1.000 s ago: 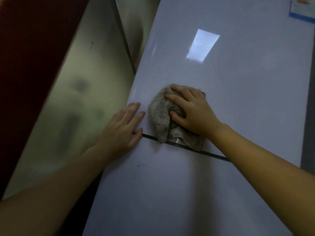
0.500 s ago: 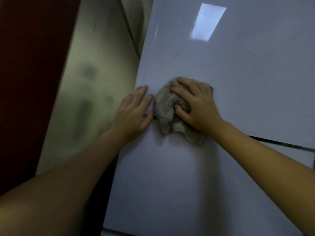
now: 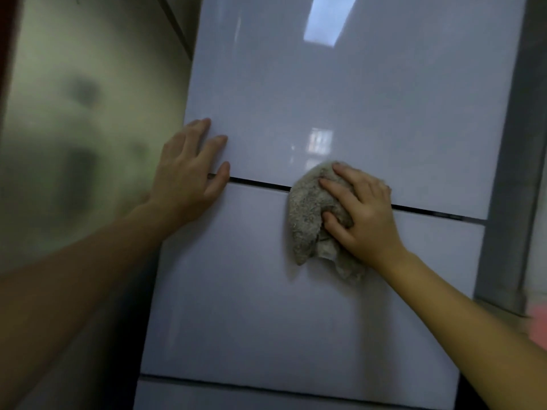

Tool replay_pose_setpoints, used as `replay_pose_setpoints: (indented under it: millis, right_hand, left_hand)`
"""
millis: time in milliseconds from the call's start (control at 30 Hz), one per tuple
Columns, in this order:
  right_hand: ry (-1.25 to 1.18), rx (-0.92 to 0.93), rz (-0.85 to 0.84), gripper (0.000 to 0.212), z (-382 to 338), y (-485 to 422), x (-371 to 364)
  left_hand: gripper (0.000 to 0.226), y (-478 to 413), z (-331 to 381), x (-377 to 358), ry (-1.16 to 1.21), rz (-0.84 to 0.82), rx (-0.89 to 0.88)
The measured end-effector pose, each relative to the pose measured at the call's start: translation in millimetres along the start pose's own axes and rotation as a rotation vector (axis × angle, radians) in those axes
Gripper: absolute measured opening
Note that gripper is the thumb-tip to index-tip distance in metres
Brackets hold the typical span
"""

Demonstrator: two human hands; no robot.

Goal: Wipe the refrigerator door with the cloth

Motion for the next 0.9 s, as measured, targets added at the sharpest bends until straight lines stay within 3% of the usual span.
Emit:
replay_pose_setpoints:
  millis: [233, 500, 900]
  right_hand:
    - [0.025, -0.087, 0.008, 0.052, 47.9, 41.7, 29.1]
    - [0.086, -0.274, 0.022, 0.055, 102.0, 84.5, 63.5]
    - [0.082, -0.271, 0.044, 0.054, 82.9, 44.7, 43.3]
  left_hand:
    - [0.057, 17.5, 28.2, -9.4, -0.021, -0.016, -0.072]
    - [0.059, 20.0, 61.9, -22.9, -0.008, 0.029, 0.007]
    - [0.060, 22.0, 46.6, -13.7, -0.073, -0.019, -0.115]
Point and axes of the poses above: each hand's wrist, its own y-axis away from the middle knuckle, its own x-axis out of the back of the hand, z = x × y, the point moved 3 cm from there along -y, towards the middle knuckle, and after that the axes turned 5 degrees about z, right-handed, at the moved point
